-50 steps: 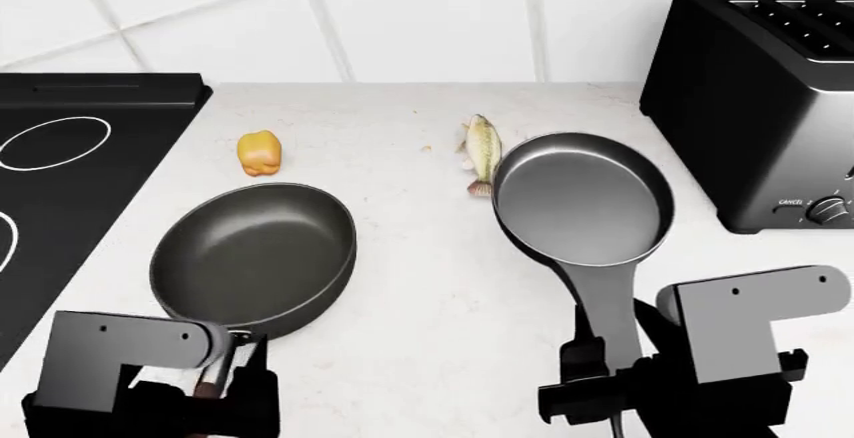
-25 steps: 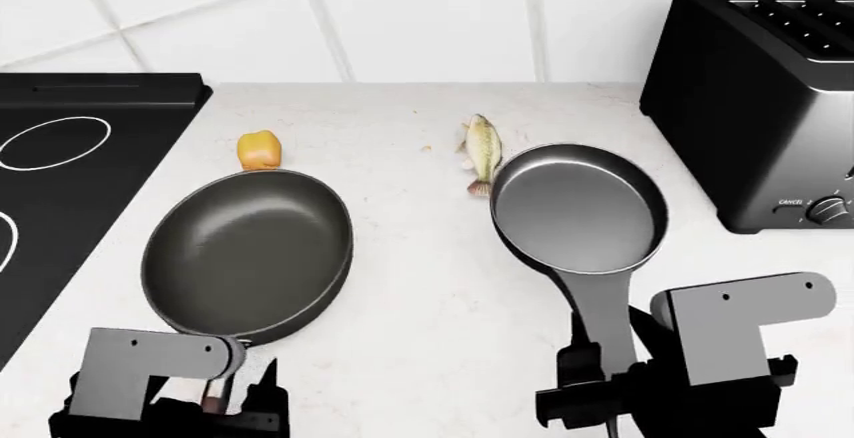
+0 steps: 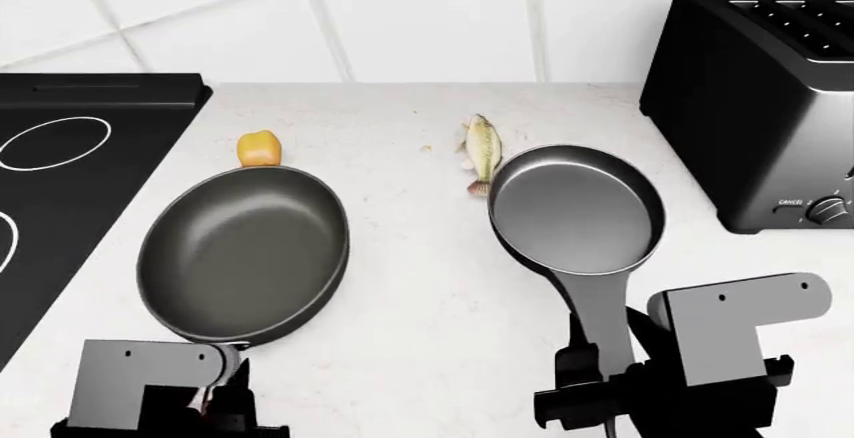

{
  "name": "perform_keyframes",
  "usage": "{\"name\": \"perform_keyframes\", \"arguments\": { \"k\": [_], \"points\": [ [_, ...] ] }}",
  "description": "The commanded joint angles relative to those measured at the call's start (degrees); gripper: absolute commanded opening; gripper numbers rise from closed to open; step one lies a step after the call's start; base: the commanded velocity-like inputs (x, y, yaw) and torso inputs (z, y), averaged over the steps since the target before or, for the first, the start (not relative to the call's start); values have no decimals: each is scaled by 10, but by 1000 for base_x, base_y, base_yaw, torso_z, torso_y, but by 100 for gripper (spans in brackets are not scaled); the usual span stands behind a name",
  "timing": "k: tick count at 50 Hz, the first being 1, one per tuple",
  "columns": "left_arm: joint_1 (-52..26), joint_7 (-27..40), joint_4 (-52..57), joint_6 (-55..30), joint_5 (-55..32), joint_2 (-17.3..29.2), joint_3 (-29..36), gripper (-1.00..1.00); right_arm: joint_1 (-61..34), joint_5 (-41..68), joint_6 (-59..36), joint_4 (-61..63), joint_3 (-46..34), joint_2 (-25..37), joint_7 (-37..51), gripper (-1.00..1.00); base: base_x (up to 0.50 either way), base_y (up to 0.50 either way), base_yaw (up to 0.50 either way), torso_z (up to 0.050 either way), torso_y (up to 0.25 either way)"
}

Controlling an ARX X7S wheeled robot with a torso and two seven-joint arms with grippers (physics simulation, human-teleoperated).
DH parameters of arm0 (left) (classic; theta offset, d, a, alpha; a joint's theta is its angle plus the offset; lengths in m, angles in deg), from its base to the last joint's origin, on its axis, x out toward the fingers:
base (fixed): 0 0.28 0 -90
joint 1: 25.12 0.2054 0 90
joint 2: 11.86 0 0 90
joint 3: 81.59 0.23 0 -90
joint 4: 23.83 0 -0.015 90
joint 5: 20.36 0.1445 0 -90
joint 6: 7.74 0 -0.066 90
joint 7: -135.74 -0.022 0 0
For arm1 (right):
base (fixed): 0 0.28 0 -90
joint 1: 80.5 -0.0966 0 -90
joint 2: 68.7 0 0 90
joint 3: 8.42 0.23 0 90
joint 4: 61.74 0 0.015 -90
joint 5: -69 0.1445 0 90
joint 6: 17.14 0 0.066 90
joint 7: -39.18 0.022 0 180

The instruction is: Place both pans onto different burners. Then place the bell pepper and the fish on different pans.

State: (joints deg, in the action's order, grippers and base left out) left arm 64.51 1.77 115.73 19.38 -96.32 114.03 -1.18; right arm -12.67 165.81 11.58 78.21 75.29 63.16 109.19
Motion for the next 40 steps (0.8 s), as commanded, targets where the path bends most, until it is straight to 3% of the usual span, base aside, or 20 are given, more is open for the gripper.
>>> {"name": "perform_keyframes", "arguments": {
  "k": [1, 8, 20, 40],
  "points": [
    [13, 14, -10, 5, -16, -2, 12, -100, -10, -13, 0, 5, 16, 2, -11, -100, 0, 0, 0, 0, 0],
    [-4, 32, -5, 6, -41, 6, 5, -100, -10, -13, 3, 7, 16, 3, -11, -100, 0, 0, 0, 0, 0],
    [-89, 116, 12, 18, -154, 54, -17, -100, -11, -10, 7, 10, 17, 7, -10, -100, 0, 0, 0, 0, 1],
    [-184, 179, 20, 26, -225, 99, 5, -100, -7, -22, 20, 23, 33, 13, -23, -100, 0, 0, 0, 1, 2]
  ]
}}
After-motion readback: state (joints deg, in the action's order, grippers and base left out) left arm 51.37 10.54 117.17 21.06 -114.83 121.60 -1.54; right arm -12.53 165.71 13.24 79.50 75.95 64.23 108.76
